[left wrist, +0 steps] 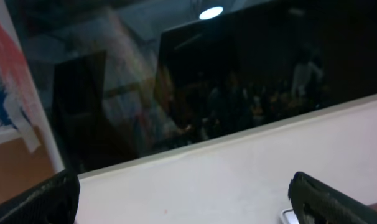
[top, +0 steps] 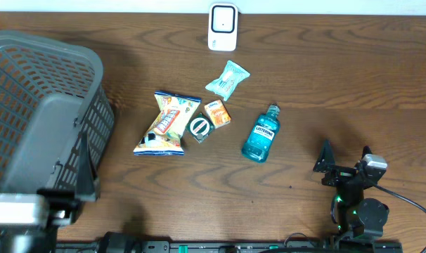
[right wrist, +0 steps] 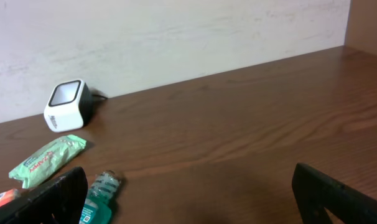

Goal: Scan the item barcode

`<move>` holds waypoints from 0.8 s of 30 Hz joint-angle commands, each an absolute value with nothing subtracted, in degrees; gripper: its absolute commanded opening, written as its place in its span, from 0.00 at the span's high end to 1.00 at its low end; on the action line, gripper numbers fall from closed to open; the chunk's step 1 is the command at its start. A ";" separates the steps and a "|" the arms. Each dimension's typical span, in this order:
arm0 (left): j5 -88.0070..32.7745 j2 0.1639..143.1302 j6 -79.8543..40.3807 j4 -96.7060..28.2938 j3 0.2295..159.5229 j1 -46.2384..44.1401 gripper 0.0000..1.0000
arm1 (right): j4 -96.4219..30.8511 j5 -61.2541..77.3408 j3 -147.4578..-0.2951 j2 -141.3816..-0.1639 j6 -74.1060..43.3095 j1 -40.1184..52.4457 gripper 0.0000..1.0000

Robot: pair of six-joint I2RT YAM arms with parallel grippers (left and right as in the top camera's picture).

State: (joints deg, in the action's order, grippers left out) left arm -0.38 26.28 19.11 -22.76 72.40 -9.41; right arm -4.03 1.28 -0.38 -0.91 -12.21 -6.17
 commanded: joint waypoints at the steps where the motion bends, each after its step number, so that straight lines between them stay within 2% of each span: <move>1: -2.00 25.58 16.14 -24.77 76.71 -8.95 0.02 | -4.27 0.99 -0.32 -0.75 -12.80 -5.91 0.01; 11: -2.39 25.56 12.12 -27.46 86.26 -8.05 0.02 | -4.27 0.99 -0.32 -0.75 -12.80 -5.91 0.01; 18: -2.35 25.54 12.36 -34.59 94.17 -8.03 0.02 | -4.27 0.99 -0.32 -0.75 -12.80 -5.91 0.01; 24: -2.37 22.65 12.27 -35.14 94.28 -8.03 0.02 | -4.27 0.99 -0.32 -0.75 -12.80 -5.91 0.01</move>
State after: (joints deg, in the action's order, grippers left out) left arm -1.58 24.91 13.21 -35.48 94.76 -8.34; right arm -4.03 1.28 -0.38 -0.91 -12.21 -6.17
